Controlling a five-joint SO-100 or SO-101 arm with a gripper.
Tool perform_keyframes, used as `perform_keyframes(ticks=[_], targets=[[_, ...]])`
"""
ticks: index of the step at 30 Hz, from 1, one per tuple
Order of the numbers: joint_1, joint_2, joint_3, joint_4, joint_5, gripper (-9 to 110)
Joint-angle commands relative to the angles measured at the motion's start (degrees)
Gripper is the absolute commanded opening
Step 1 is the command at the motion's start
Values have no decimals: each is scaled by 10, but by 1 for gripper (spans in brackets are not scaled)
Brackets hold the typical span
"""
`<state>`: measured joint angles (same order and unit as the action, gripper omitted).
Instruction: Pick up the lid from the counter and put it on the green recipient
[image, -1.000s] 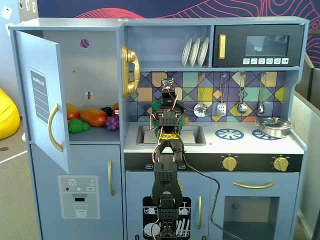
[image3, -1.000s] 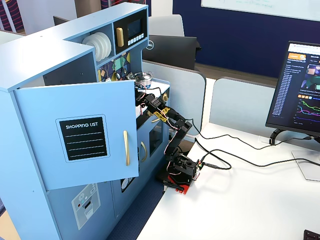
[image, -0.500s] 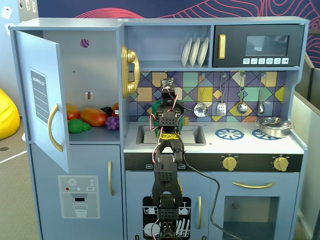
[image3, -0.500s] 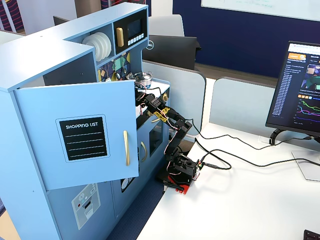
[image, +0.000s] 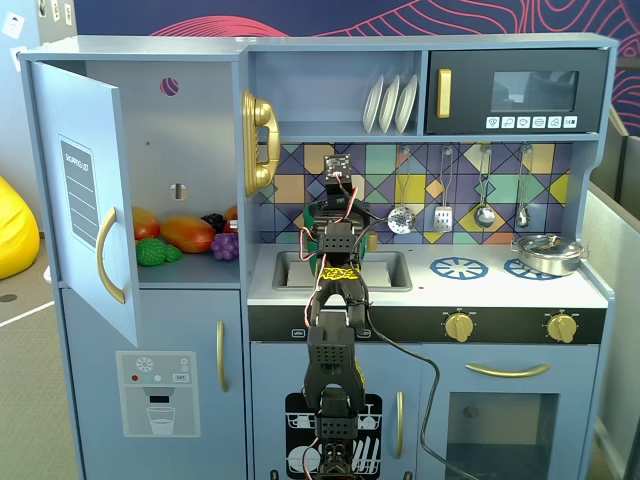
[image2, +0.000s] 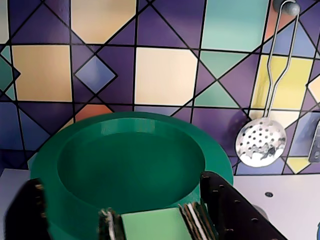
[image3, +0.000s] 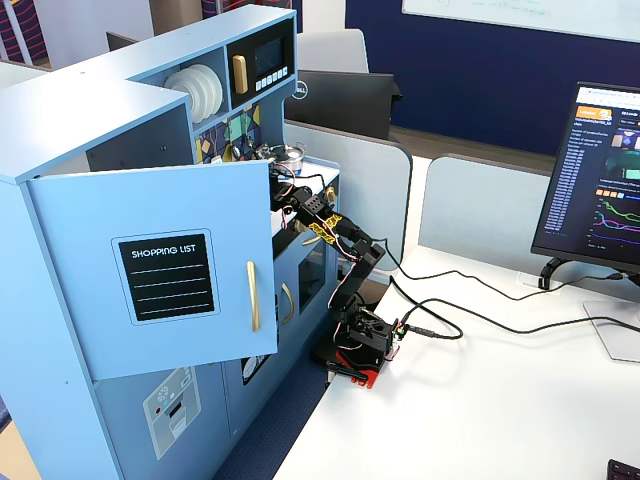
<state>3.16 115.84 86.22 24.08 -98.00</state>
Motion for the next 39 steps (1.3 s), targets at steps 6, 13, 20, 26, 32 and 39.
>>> perform_keyframes(ticks=[6, 13, 20, 26, 32, 39], targets=[[-3, 77, -53, 10, -5, 38], [16, 211, 10, 92, 11, 33], [40, 387, 216, 158, -5, 28], [25, 522, 391, 178, 18, 20], [44, 614, 541, 228, -7, 0], [2, 625, 639, 433, 37, 0]])
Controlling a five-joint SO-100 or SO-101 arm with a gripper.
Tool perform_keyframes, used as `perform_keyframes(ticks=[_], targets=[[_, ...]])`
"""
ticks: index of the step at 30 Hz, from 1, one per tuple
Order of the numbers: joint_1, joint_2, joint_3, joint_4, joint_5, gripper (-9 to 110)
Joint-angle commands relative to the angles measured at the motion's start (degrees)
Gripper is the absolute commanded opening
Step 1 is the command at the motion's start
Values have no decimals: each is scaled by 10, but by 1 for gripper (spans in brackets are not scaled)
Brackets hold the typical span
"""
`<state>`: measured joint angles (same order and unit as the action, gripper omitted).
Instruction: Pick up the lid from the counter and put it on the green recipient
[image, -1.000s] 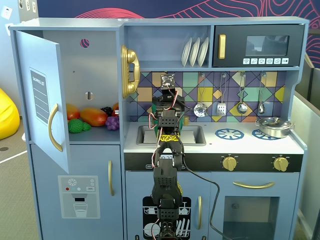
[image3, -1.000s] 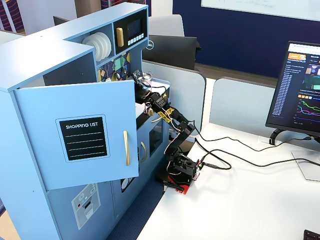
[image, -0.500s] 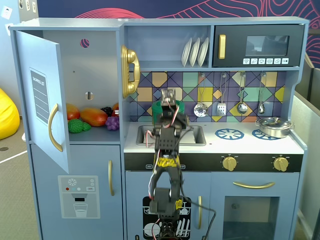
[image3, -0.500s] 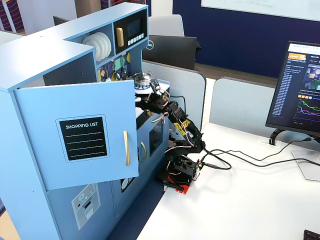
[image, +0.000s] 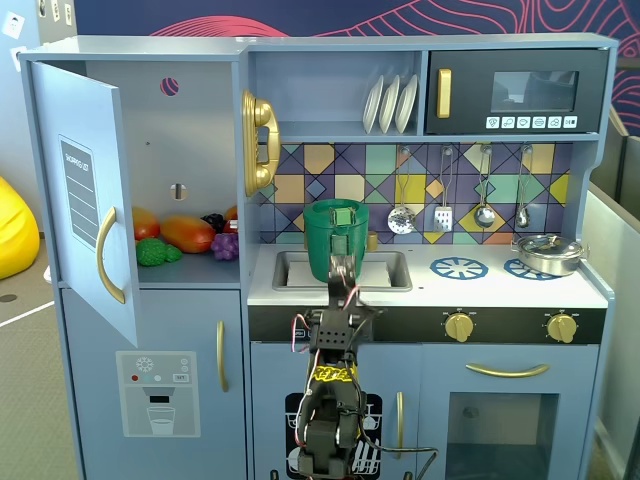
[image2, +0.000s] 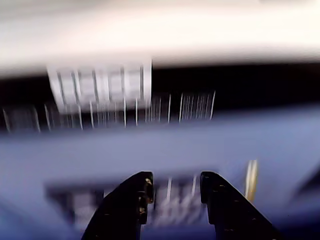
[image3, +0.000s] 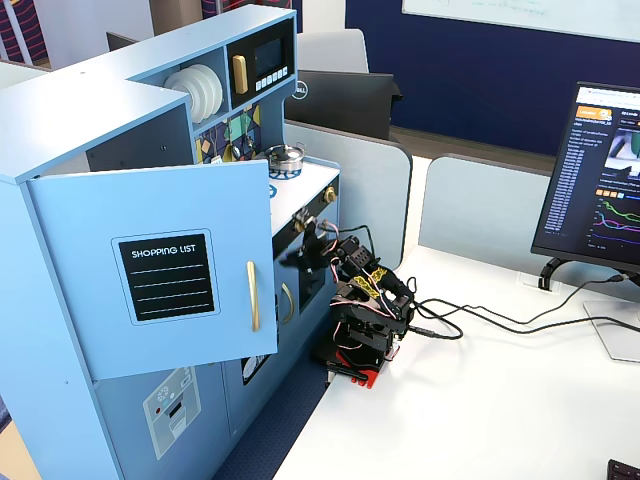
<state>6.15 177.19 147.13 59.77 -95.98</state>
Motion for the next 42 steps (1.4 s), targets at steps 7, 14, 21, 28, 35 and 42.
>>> perform_keyframes(ticks=[7, 14, 21, 28, 35, 42], targets=[[-66, 48, 181, 97, 45, 0], [-76, 47, 245, 104, 97, 0], [-89, 48, 245, 207, 134, 0], [-85, 48, 245, 280, 83, 1], [-58, 49, 246, 280, 86, 1], [-39, 49, 246, 280, 94, 1]])
